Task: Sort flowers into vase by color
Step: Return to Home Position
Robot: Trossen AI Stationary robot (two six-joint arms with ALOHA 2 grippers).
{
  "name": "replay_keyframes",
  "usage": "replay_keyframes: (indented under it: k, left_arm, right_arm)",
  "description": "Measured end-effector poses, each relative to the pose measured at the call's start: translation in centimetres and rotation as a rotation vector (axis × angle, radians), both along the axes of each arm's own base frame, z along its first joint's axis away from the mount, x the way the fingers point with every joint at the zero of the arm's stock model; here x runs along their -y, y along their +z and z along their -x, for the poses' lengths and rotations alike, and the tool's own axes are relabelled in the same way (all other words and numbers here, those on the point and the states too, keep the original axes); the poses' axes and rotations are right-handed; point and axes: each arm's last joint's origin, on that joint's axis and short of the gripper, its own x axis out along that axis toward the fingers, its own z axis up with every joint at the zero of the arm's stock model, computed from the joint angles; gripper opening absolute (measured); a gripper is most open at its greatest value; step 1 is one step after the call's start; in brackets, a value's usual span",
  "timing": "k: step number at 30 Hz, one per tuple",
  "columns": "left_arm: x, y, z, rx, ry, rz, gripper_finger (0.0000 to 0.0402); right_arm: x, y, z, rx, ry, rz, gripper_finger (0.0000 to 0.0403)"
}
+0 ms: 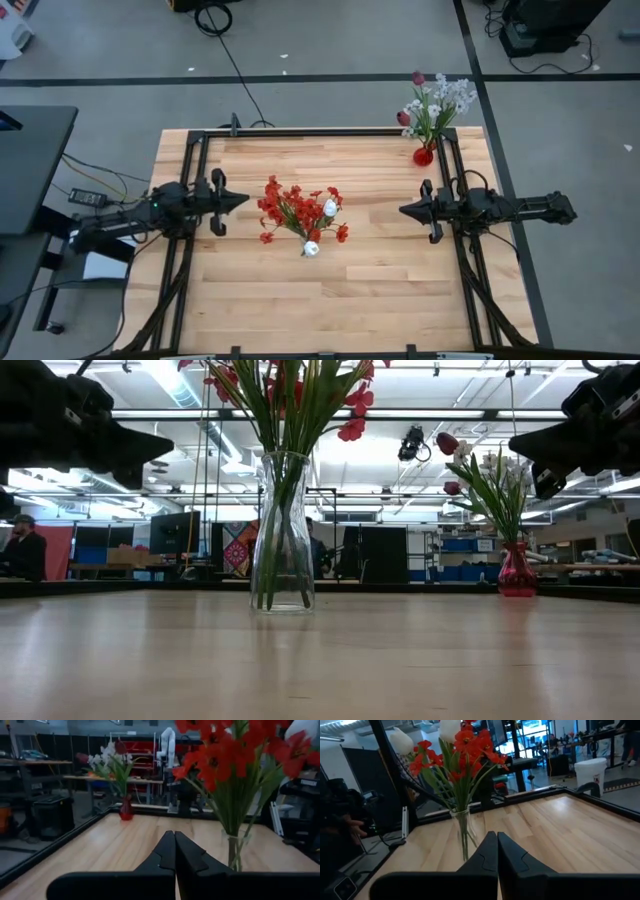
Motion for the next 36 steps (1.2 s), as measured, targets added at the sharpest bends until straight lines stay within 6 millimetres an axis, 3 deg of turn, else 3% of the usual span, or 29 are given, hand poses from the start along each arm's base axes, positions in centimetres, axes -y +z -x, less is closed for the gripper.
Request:
replay_keyframes:
  k: [14, 36]
  left_arm:
    - [0.11, -0.75, -0.13, -0.080, 0.013, -0.012, 0.0027]
    - [0.12, -0.68, -0.12, -0.073, 0.010, -0.013, 0.0032]
  right_arm:
    - [0.34, 0.09, 0.02, 0.011, -0.105, -0.023, 0.0040]
    - [0.34, 0.09, 0.02, 0.010, -0.104, -0.024, 0.0040]
